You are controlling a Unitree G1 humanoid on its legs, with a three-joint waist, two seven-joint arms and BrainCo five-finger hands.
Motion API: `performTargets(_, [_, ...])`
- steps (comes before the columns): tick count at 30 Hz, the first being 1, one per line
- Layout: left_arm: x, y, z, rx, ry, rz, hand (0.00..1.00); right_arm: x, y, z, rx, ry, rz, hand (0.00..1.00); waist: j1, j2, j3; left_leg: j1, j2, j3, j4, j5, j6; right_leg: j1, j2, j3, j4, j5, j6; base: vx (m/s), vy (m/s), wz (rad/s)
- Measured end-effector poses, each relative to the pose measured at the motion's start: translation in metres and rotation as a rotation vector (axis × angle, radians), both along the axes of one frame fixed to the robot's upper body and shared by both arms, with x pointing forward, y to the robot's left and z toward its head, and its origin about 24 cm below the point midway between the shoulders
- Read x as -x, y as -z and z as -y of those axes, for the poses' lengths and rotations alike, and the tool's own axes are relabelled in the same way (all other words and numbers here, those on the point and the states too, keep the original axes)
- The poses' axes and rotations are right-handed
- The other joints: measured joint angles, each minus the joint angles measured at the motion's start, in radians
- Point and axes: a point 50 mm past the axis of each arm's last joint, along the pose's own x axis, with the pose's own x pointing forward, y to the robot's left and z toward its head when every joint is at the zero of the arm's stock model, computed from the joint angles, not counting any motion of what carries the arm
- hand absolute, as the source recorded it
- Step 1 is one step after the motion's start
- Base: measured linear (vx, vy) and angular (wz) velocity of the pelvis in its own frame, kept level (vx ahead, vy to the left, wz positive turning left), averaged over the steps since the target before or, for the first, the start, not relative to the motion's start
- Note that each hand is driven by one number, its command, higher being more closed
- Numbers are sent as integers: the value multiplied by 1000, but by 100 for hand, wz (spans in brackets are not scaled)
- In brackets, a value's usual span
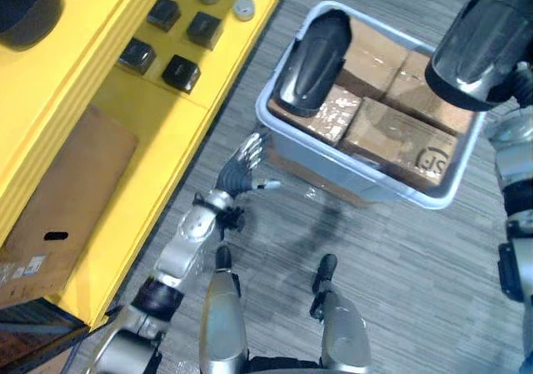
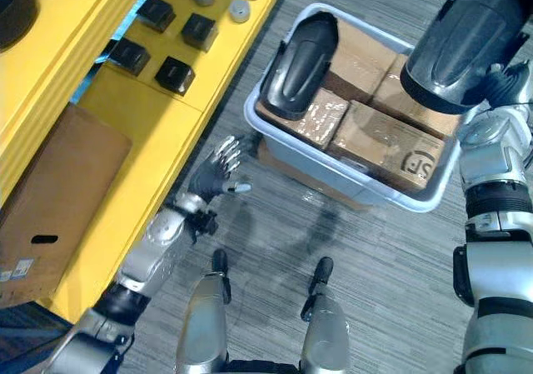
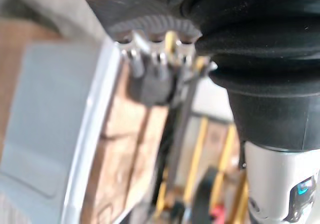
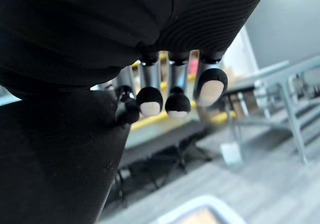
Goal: Walk over and take plastic housings, then place them on the shelf
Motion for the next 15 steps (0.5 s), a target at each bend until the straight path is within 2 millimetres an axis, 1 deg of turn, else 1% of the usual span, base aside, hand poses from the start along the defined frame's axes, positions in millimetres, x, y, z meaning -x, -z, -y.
performTargets(1, [-10, 1, -4, -2, -17, -64, 0, -1, -11, -12, 72, -56, 46, 100, -18, -8, -4, 8, 1, 12, -11, 4, 0, -1, 2, 10, -9, 7, 0, -18, -4, -26])
performTargets(2, [-14, 1, -6, -1, -22, -90, 0, 0, -17, -18, 109, -86, 73, 100, -27, -10, -6, 12, 2, 18, -13, 4, 0, -1, 3, 15, -13, 10, 0, -3, 2, -22])
performTargets(3, [-20, 1, -9, 5, -29, -137, 0, 1, -29, -31, 174, -144, 132, 100, -51, -15, -8, 16, 3, 25, -14, 4, 0, -1, 4, 22, -19, 14, 1, 12, 5, -15])
performTargets(4, [-23, 0, -10, 14, -30, -157, 0, 3, -34, -37, 207, -167, 161, 100, -59, -16, -9, 18, 3, 28, -15, 4, 0, -1, 4, 24, -19, 15, 1, 21, 10, -20])
performTargets(6, [-31, -6, -7, 56, -17, -218, 0, 7, -47, -58, 339, -262, 250, 100, -77, -25, -14, 35, 6, 55, -23, 4, 0, -7, 5, 47, -20, 19, 1, 27, 11, -24])
performTargets(7, [-32, -9, -6, 65, -9, -223, 0, 9, -50, -63, 375, -285, 269, 100, -82, -25, -14, 38, 6, 57, -24, 4, 0, -7, 5, 48, -20, 19, 1, 22, 7, -18])
performTargets(8, [-34, -15, -2, 69, 7, -225, 0, 11, -54, -73, 434, -326, 301, 100, -87, -25, -14, 43, 8, 63, -25, 4, -1, -7, 6, 54, -20, 20, 1, 16, 4, -15])
performTargets(9, [-35, -19, 0, 81, 28, -236, 0, 12, -54, -83, 493, -369, 317, 100, -90, -26, -14, 53, 11, 72, -26, 4, -1, -4, 8, 64, -20, 22, 1, 16, 4, -15])
performTargets(10, [-35, -21, 2, 82, 37, -243, 0, 13, -54, -88, 519, -397, 323, 100, -92, -26, -14, 58, 11, 73, -26, 4, -1, -1, 9, 66, -20, 22, 1, 11, 3, -10])
performTargets(11, [-35, -20, 5, 82, 62, -267, 0, 13, -50, -98, 581, -446, 320, 100, -100, -26, -15, 68, 12, 73, -30, 2, -3, 9, 10, 66, -20, 22, 1, 0, 0, 0])
performTargets(13, [-31, -13, 16, 81, 114, -308, 0, 16, -37, -112, 667, -530, 306, 100, -105, -33, -31, 71, 12, 75, -35, 1, -4, 9, 10, 66, -21, 22, 1, 0, 0, 0])
performTargets(14, [-30, -10, 19, 83, 134, -322, 0, 17, -32, -116, 688, -554, 297, 100, -105, -37, -34, 72, 12, 75, -36, 1, -4, 9, 10, 67, -22, 22, 1, 0, 0, 0])
performTargets(15, [-27, -5, 26, 95, 169, -352, 0, 17, -22, -121, 727, -592, 271, 100, -105, -41, -37, 77, 12, 76, -39, 1, -4, 12, 11, 68, -23, 22, 1, 0, 0, 0])
